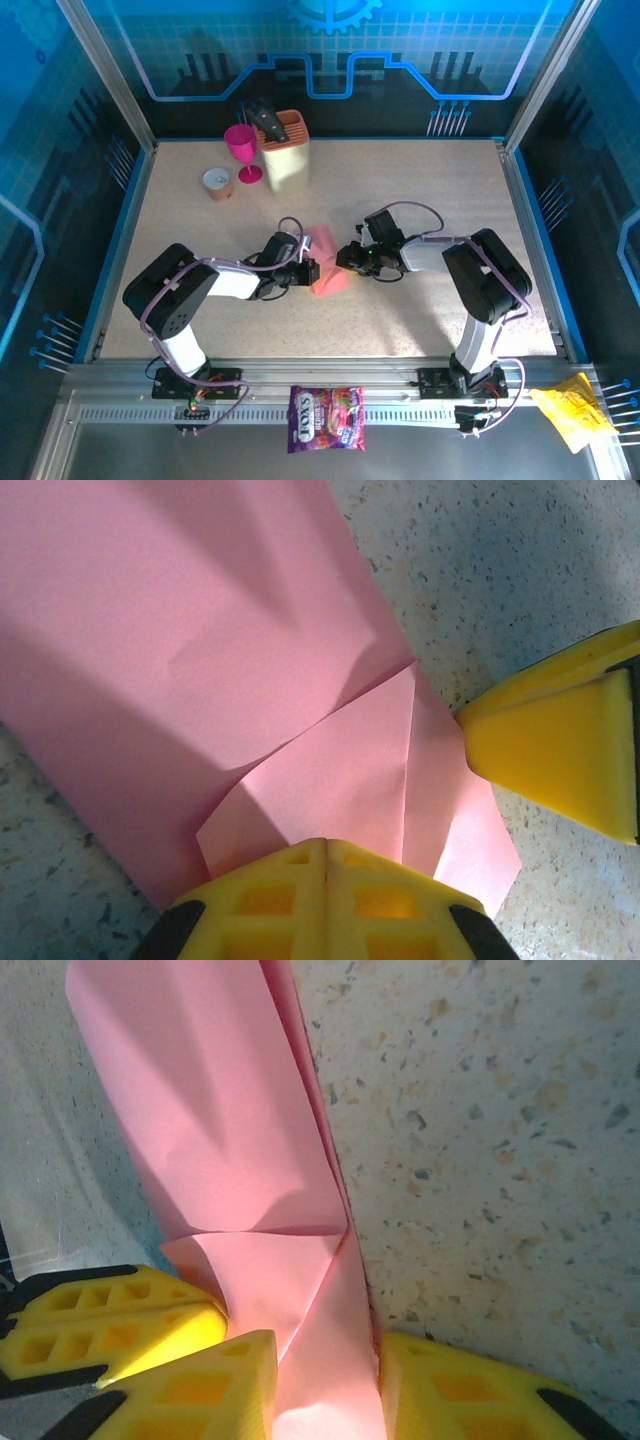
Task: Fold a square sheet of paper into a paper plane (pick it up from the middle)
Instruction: Turn over the paper at the center of the table.
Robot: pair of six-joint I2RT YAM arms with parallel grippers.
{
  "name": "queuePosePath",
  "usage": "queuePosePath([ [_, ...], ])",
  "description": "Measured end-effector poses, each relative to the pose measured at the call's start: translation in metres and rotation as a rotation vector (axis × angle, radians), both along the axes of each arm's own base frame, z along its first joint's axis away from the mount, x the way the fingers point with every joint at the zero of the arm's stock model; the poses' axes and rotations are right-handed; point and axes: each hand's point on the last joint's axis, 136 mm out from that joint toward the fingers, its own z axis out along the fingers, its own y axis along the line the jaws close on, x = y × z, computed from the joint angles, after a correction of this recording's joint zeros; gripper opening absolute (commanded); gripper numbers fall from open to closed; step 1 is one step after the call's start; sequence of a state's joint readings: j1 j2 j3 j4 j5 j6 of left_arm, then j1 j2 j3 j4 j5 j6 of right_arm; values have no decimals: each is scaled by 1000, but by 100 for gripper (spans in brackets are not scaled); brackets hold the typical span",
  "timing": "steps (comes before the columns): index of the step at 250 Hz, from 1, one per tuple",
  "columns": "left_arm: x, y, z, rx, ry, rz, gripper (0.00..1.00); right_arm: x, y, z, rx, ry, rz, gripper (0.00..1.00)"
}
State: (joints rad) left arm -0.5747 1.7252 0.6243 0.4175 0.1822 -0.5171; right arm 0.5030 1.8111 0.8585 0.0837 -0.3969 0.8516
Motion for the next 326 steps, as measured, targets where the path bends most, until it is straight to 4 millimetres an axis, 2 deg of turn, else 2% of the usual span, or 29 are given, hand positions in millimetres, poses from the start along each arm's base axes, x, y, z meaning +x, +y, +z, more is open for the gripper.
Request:
queuePosePath([
  [99, 0, 0, 0, -8, -2, -2, 0, 4, 5, 2, 50, 19, -20, 29],
  [131, 0, 0, 0, -9, -3, -3, 0, 4, 30, 6, 78, -31, 34, 29],
  [157, 0, 0, 0, -10, -2, -4, 0, 5, 38, 12, 94, -56, 50, 31],
  [181, -1, 0, 1, -10, -2, -4, 0, 7, 39, 13, 98, -65, 49, 38],
  [203, -1, 0, 1, -10, -2, -4, 0, 7, 39, 14, 100, -69, 51, 41],
  [261, -1, 0, 1, -10, -2, -4, 0, 14, 31, 14, 103, -81, 40, 40],
  [326, -1, 0, 0, -9, -2, -4, 0, 6, 21, 9, 103, -89, 83, 36],
])
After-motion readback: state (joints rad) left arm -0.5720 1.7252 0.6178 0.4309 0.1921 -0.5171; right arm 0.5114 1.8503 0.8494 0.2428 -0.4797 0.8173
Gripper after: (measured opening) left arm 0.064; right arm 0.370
